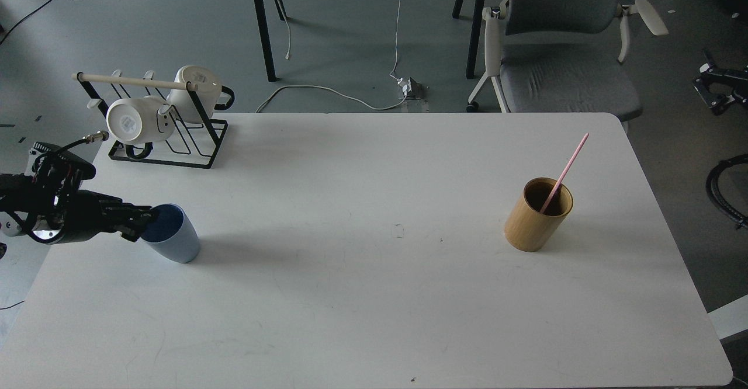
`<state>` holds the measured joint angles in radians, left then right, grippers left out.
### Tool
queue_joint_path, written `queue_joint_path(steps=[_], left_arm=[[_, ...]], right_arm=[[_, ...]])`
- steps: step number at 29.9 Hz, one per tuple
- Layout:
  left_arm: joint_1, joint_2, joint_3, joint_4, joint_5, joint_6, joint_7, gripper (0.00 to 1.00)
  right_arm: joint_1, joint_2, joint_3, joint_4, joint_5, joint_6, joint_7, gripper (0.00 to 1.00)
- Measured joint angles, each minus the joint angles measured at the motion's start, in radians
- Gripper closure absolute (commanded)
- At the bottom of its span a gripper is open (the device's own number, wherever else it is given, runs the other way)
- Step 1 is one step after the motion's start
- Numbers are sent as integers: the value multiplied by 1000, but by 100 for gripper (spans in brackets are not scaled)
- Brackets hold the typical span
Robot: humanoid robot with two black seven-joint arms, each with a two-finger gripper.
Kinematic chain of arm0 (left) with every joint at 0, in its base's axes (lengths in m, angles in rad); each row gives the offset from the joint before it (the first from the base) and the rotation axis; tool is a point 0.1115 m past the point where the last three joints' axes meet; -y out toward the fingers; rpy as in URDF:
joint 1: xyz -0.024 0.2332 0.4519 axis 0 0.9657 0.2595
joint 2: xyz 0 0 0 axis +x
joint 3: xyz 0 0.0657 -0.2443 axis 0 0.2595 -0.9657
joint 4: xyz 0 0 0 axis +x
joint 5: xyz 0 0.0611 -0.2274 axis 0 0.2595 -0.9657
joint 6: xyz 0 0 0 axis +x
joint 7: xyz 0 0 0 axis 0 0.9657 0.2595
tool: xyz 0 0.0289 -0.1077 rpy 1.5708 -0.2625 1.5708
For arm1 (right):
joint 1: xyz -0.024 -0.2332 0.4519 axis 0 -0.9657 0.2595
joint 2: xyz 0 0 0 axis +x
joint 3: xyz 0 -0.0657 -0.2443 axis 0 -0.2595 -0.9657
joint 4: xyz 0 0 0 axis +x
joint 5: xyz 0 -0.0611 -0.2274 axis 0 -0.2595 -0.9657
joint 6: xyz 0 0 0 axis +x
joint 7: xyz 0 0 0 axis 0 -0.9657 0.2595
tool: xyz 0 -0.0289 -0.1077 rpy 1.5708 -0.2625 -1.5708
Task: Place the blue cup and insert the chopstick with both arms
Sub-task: 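Lift the blue cup with the left gripper and carry it toward the table center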
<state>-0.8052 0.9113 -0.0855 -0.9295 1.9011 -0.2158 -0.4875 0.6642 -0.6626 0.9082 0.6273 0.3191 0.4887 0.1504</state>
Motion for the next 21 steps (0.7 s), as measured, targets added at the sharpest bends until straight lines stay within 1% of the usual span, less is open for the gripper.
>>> queue_joint_path(steps=[5, 8, 11, 13, 14, 15, 17, 19, 21], left_arm=[[-13, 0, 0, -18, 1, -15, -1, 100], [-74, 2, 0, -38, 2, -48, -1, 100], [-188, 4, -2, -123, 2, -147, -1, 100], [-274, 0, -3, -219, 3, -226, -1, 100], [-309, -6, -3, -272, 5, -249, -1, 100], [-336, -18, -3, -318, 6, -259, 8, 100], [-397, -81, -3, -409, 9, -270, 67, 100], [-450, -177, -3, -446, 12, -272, 118, 100], [-493, -290, -1, -452, 15, -273, 144, 100]], right_arm=[[0, -3, 0, -1, 0, 0, 0, 1], [0, -13, 0, -1, 0, 0, 0, 1], [-1, -18, 4, -1, 0, 0, 0, 1], [0, -22, 13, -1, 0, 0, 0, 1], [2, -23, 16, 0, 0, 0, 0, 1], [5, -24, 17, 0, 0, 0, 0, 1], [14, -25, 19, 1, 0, 0, -1, 1], [25, -26, 20, 2, 0, 0, -1, 1], [36, -27, 20, 2, 0, 0, -2, 1]])
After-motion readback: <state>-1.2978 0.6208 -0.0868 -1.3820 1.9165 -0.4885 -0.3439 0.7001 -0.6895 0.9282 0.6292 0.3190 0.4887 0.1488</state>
